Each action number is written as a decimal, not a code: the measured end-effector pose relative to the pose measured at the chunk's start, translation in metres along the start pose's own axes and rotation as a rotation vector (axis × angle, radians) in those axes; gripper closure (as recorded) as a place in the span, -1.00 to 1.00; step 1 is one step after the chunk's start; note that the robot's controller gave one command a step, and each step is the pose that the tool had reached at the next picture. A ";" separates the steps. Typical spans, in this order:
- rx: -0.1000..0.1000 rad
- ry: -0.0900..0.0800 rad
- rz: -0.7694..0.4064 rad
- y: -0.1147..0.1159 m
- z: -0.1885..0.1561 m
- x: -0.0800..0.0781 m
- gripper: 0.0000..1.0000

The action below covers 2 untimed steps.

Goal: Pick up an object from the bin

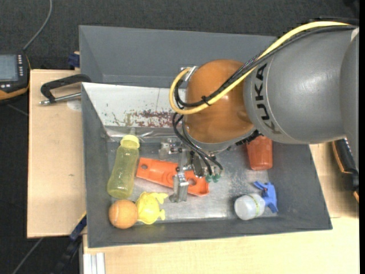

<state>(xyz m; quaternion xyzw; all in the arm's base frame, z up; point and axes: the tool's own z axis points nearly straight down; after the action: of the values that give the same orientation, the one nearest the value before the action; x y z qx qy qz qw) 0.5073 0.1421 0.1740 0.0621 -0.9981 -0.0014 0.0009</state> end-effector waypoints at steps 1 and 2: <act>0.000 0.000 0.000 0.000 0.000 0.000 -1.00; -0.002 -0.007 0.042 -0.048 0.052 0.009 -1.00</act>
Offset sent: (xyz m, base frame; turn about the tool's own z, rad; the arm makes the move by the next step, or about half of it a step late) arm -0.0077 -0.0802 -0.0846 0.0703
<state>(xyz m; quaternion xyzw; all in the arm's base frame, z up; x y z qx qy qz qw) 0.5040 0.0933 0.1216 0.0413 -0.9991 -0.0028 -0.0024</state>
